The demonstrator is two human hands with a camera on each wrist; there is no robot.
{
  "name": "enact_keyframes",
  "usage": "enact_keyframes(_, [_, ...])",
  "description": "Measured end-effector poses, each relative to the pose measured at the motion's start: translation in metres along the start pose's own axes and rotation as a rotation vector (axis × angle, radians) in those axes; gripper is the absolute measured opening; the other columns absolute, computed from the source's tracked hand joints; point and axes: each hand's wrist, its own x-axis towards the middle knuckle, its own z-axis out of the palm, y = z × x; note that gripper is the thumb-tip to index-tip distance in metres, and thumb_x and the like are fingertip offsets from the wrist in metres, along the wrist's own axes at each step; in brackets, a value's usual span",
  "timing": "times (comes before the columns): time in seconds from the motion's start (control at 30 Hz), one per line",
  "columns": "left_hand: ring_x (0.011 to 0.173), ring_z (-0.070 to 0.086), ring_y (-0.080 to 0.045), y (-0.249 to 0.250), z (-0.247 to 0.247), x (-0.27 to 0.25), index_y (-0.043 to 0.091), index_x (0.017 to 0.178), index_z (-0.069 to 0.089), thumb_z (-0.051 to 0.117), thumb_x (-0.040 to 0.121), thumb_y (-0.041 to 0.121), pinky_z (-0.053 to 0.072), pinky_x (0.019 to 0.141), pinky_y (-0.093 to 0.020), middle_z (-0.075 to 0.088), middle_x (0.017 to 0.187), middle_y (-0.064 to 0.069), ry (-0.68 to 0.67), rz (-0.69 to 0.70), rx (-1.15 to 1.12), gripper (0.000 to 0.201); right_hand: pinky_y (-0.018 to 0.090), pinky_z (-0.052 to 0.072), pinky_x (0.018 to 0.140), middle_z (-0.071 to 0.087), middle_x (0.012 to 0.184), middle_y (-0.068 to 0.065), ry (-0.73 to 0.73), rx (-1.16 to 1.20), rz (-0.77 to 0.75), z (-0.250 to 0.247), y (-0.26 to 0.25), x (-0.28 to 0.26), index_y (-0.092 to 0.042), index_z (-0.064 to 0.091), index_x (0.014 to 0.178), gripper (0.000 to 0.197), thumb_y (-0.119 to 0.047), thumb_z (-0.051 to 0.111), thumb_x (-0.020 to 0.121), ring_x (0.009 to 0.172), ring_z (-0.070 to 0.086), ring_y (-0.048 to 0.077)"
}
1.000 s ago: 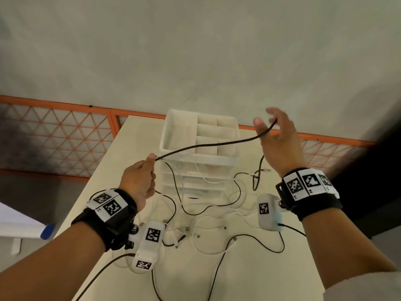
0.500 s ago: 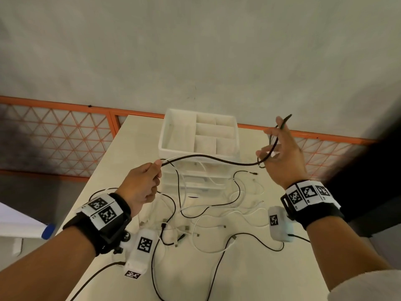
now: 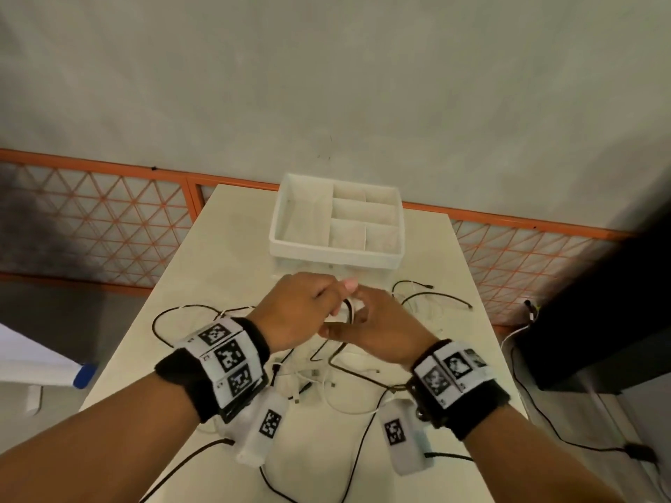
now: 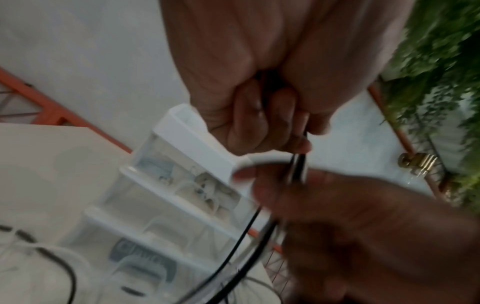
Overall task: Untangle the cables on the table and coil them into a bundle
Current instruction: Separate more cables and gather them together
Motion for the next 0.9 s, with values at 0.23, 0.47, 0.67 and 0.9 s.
enact_keyframes(0.23, [0.047,0.033,-0.01,0.003,-0.049,-0.017,0.009,0.064,0.065,0.054,0.093,0.044,0.031,0.048,-0.016,0.042,0.046,0.013,0.093,0.066,-0.164,0.047,0.034,0.061,0.063,0.069,0.068,0.003,0.089,-0.396,0.533,-0.022,0.069,0.0,-0.014,0.069,0.075,0.034,-0.045,0.066,0.09,0.066,0.068,0.021])
enact_keyframes(0.47, [0.044,0.045,-0.008,-0.057,-0.031,-0.023,0.016,0.064,0.063,0.051,0.091,0.059,0.037,0.052,-0.023,0.053,0.052,0.008,-0.258,-0.209,0.272,0.052,0.022,0.048,0.064,0.069,0.082,-0.015,0.776,-0.173,0.142,-0.084,0.048,0.014,-0.027,0.063,0.084,0.012,-0.034,0.071,0.089,0.077,0.063,0.001])
enact_keyframes(0.67, [0.051,0.049,-0.012,-0.078,0.01,-0.026,0.019,0.057,0.063,0.053,0.091,0.058,0.038,0.052,-0.021,0.052,0.054,0.001,-0.204,-0.36,-0.031,0.053,0.033,0.055,0.082,0.07,0.11,-0.009,0.71,-0.113,0.189,-0.073,0.064,0.018,-0.028,0.06,0.113,0.032,-0.009,0.066,0.087,0.093,0.068,0.016])
enact_keyframes(0.9, [0.046,0.025,-0.01,-0.069,0.007,-0.029,0.015,0.063,0.051,0.068,0.085,0.048,0.024,0.041,-0.019,0.033,0.056,0.001,-0.162,-0.46,-0.435,0.043,0.033,0.051,0.075,0.067,0.082,0.0,0.556,-0.198,0.538,-0.014,0.11,-0.013,-0.02,0.046,0.117,0.038,-0.022,0.068,0.086,0.077,0.065,0.026])
